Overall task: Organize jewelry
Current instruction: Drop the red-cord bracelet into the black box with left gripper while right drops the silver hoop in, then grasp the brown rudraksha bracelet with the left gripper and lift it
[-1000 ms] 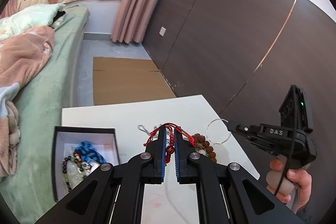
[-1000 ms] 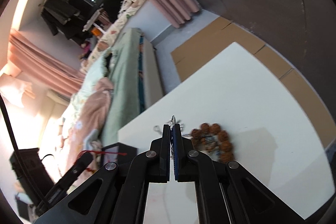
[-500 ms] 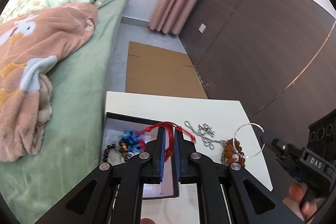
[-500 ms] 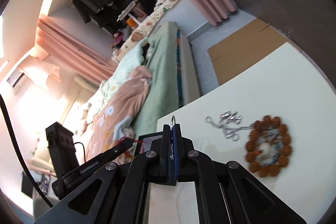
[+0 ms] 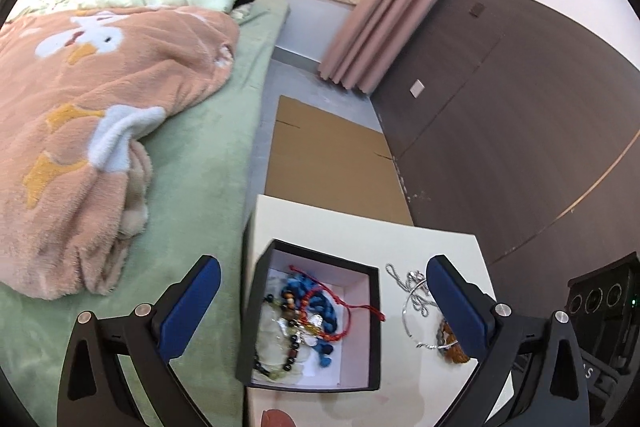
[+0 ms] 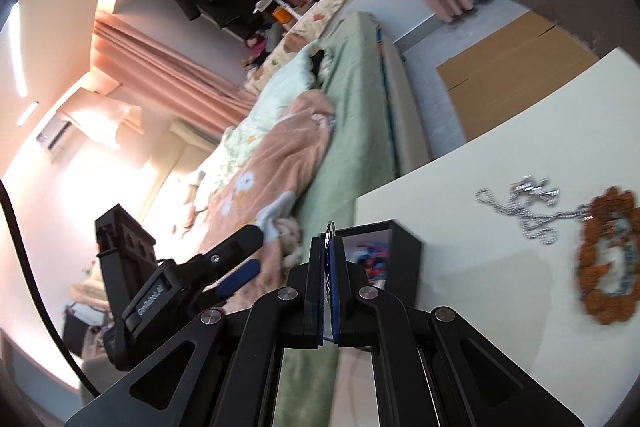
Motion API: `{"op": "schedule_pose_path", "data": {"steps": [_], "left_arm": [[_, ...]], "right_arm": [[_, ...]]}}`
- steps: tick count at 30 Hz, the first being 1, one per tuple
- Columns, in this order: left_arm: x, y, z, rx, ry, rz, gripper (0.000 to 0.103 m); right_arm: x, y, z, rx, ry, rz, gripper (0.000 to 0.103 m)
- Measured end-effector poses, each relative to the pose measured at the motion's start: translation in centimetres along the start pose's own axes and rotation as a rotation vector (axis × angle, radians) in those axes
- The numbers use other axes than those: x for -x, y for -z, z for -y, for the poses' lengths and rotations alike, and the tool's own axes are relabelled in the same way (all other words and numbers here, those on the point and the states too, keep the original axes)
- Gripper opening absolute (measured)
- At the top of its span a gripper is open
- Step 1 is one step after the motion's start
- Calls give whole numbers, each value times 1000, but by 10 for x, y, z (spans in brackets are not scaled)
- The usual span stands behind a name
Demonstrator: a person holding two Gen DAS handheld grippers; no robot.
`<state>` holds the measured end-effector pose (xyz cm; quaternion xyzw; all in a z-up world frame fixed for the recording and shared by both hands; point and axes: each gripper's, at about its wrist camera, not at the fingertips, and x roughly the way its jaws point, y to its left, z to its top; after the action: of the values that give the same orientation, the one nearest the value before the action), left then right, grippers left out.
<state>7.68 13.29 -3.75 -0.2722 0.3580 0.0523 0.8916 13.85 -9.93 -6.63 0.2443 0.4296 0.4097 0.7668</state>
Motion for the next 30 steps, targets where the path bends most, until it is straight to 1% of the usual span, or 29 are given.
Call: {"op": "schedule_pose_path", "data": {"steps": [1,3,4,5,6,8,9,10,12,14,18,19,25,28,30], "left_arm": [[1,0,-2,4,-4,3,102],[1,-1,-7,13,-9,7,103],[2,-1,-9,17,-9,7,102],[2,-1,-10,20,-9,10,103],[2,-2,-11,20,-8,12,103],[4,-2,-12,22,-2,19,103],[4,-2,-12,25,4,23,103],[4,-2,-12,28,10,25,103],[5,-1,-10,31,22,25,103],[5,0,-8,31,33,26,103],[1,2,1,10,56,17,103],[0,3,4,3,59,14,103],[-8,10,27,-40,81,-10,103],[-14,14,40,-66,99,-29,103],[-17,18,50,-88,96,-33,103]], "right_arm": [[-5,0,-2,5,-3,-5,4],[-18,1,-1,0,20,-53,5],[-25,2,3,-25,19,-93,9],[-28,3,10,-55,17,-115,16],[-28,3,14,-73,26,-118,21],[-21,1,22,-88,69,-97,54],[-15,-1,24,-92,77,-74,60],[-8,-2,26,-97,64,-53,66],[4,-7,30,-105,45,-36,67],[16,-10,33,-103,67,-15,67],[38,-13,40,-90,130,7,67],[45,-14,43,-82,163,8,67],[74,-18,61,-63,273,23,67],[86,-20,68,-62,314,23,67],[92,-21,72,-59,342,20,67]]}}
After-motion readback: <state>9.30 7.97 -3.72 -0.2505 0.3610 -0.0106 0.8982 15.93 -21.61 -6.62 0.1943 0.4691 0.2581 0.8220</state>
